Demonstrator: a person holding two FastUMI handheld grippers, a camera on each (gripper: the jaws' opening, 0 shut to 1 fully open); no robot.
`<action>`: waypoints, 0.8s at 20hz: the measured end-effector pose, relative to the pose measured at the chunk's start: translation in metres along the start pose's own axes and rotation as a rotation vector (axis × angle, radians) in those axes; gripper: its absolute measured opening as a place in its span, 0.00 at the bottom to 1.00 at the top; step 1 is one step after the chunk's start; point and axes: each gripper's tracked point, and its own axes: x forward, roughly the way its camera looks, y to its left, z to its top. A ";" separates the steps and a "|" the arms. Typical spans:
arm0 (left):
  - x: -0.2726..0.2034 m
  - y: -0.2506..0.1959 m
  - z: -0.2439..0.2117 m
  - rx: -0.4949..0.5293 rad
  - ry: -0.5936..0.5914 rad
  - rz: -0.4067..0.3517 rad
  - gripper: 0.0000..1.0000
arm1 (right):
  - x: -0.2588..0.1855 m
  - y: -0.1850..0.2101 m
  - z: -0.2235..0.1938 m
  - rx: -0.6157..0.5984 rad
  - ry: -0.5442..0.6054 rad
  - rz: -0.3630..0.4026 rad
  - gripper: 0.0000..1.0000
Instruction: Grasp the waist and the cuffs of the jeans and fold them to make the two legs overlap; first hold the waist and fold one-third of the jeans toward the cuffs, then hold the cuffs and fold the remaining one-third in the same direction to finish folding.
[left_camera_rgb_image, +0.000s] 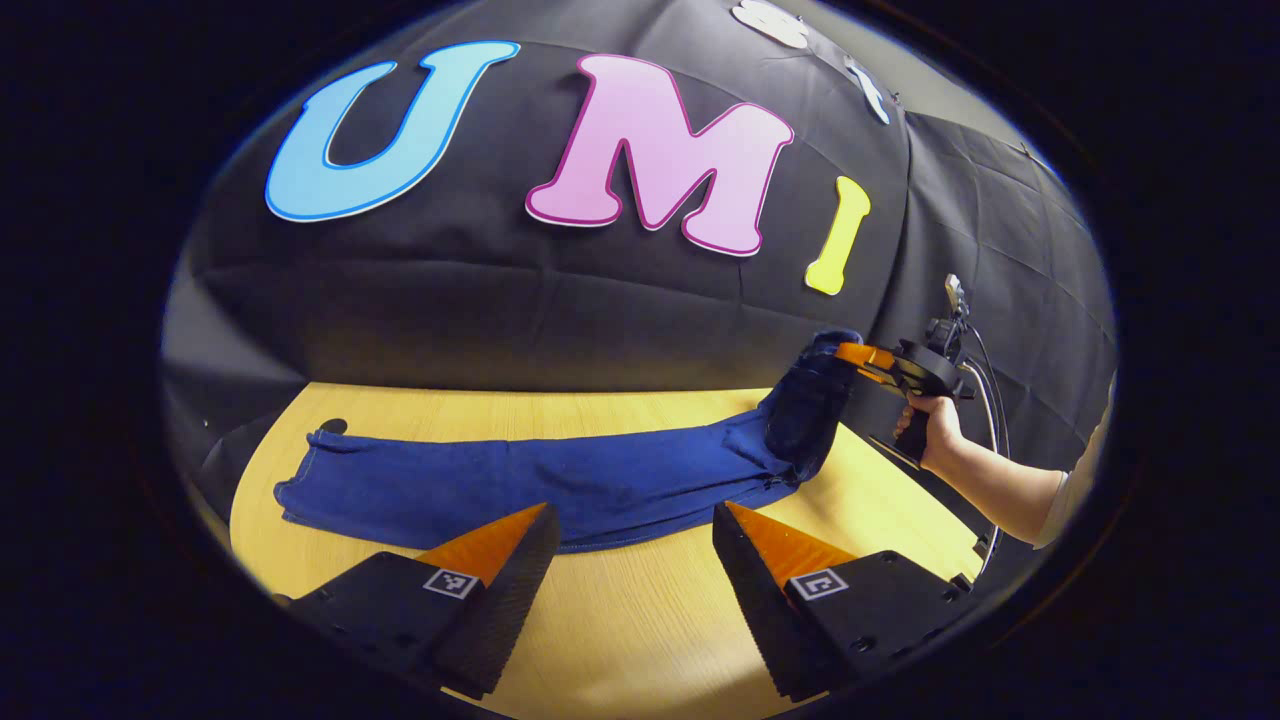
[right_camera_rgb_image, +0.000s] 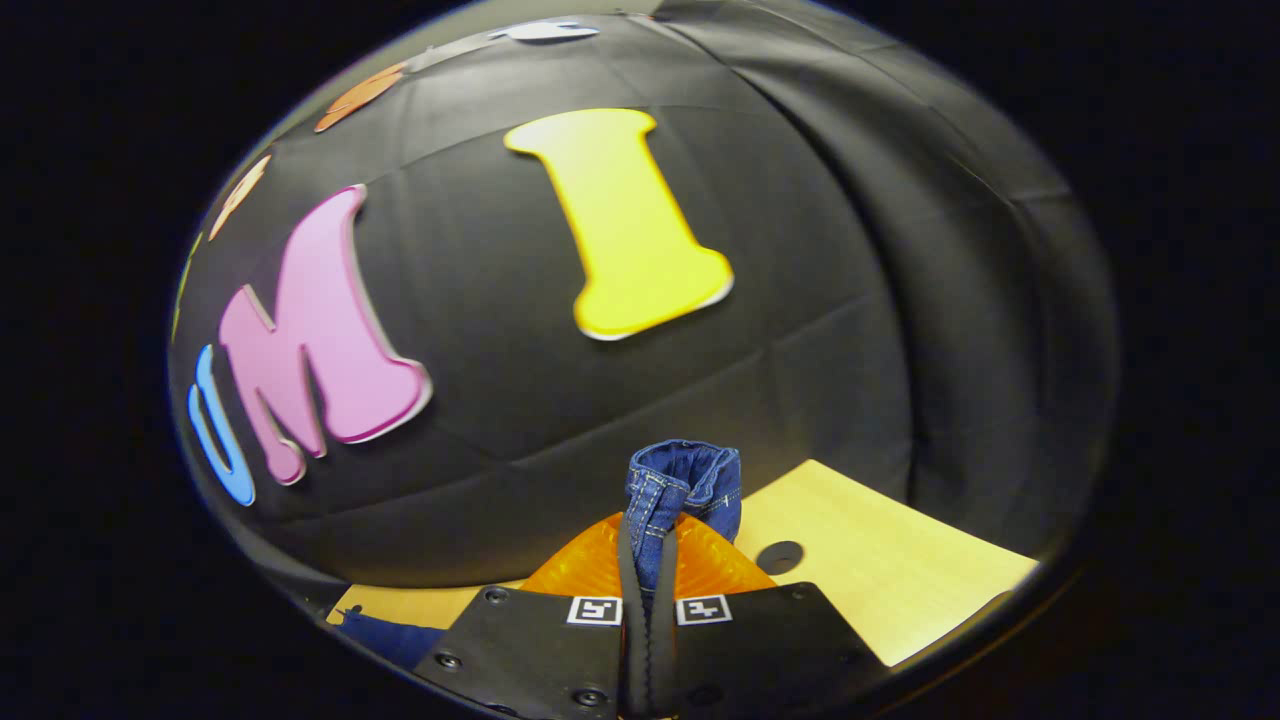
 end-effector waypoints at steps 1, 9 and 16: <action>-0.003 0.000 -0.004 -0.009 -0.001 0.001 0.97 | -0.005 0.006 -0.001 -0.011 0.003 0.050 0.05; -0.009 0.025 -0.023 -0.095 -0.076 0.038 0.97 | 0.013 0.000 -0.029 -0.084 0.105 0.389 0.05; 0.001 0.121 -0.031 -0.249 -0.204 0.191 0.97 | 0.021 -0.007 -0.053 -0.166 0.254 0.365 0.05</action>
